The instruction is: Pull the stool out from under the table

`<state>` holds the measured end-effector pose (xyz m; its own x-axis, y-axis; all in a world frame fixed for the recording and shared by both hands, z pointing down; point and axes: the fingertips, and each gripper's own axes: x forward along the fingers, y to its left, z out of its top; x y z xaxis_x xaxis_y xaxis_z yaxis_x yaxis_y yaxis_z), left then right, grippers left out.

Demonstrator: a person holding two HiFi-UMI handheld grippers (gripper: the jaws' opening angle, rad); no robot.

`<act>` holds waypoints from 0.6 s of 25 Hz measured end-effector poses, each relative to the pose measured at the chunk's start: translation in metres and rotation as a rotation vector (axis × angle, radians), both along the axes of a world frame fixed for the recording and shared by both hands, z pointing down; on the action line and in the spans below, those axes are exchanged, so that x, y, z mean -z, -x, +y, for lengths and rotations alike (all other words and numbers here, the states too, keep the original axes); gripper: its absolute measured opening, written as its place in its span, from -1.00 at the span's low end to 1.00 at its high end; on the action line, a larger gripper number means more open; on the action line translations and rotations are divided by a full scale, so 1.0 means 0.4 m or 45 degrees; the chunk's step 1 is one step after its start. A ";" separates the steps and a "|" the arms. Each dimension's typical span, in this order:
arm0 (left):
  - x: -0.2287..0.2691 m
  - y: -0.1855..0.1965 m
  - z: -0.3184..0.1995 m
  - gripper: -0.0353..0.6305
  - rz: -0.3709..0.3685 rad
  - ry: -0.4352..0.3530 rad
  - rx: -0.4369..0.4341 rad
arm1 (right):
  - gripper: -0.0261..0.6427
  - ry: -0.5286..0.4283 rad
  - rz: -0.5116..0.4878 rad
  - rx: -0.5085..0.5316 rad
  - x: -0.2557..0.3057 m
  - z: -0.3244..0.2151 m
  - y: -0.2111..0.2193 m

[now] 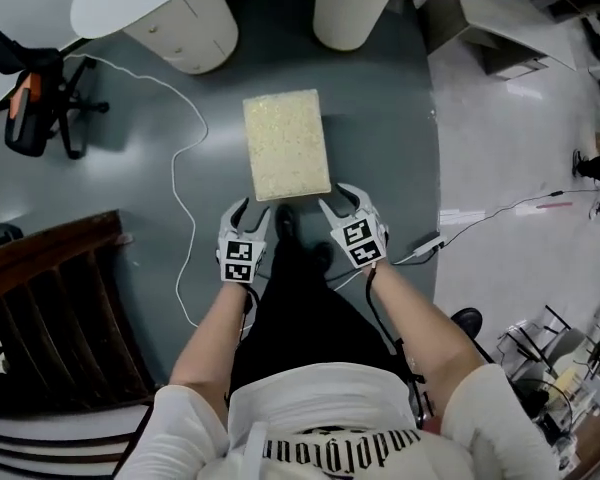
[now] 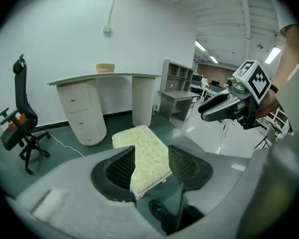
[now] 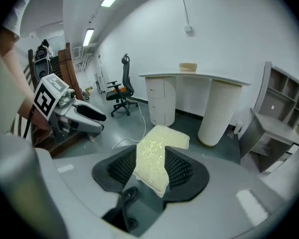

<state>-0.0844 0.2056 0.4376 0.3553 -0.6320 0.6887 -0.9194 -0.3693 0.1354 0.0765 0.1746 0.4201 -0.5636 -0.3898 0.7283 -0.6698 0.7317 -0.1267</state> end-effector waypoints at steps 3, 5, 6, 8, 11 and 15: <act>0.153 0.008 -0.020 -0.33 0.011 -0.056 -0.001 | -0.49 -0.086 -0.047 0.005 0.167 -0.023 0.010; 0.256 0.014 -0.035 -0.45 0.027 -0.097 0.014 | -0.55 -0.120 -0.077 0.000 0.263 -0.031 0.013; 0.301 0.015 -0.038 -0.52 0.032 -0.118 0.017 | -0.59 -0.137 -0.089 -0.004 0.308 -0.032 0.011; 0.383 0.017 -0.037 -0.63 0.035 -0.160 0.020 | -0.67 -0.187 -0.103 -0.006 0.396 -0.032 0.001; 0.511 0.036 -0.036 -0.82 0.027 -0.235 0.029 | -0.79 -0.255 -0.129 0.013 0.521 -0.023 -0.002; 0.675 0.053 -0.043 -0.88 0.033 -0.326 0.043 | -0.89 -0.339 -0.159 0.002 0.674 -0.031 -0.013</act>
<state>-0.1055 0.1885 0.1674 0.3469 -0.7962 0.4958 -0.9291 -0.3640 0.0654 0.0818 0.1620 0.1507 -0.6432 -0.5569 0.5254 -0.6598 0.7513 -0.0115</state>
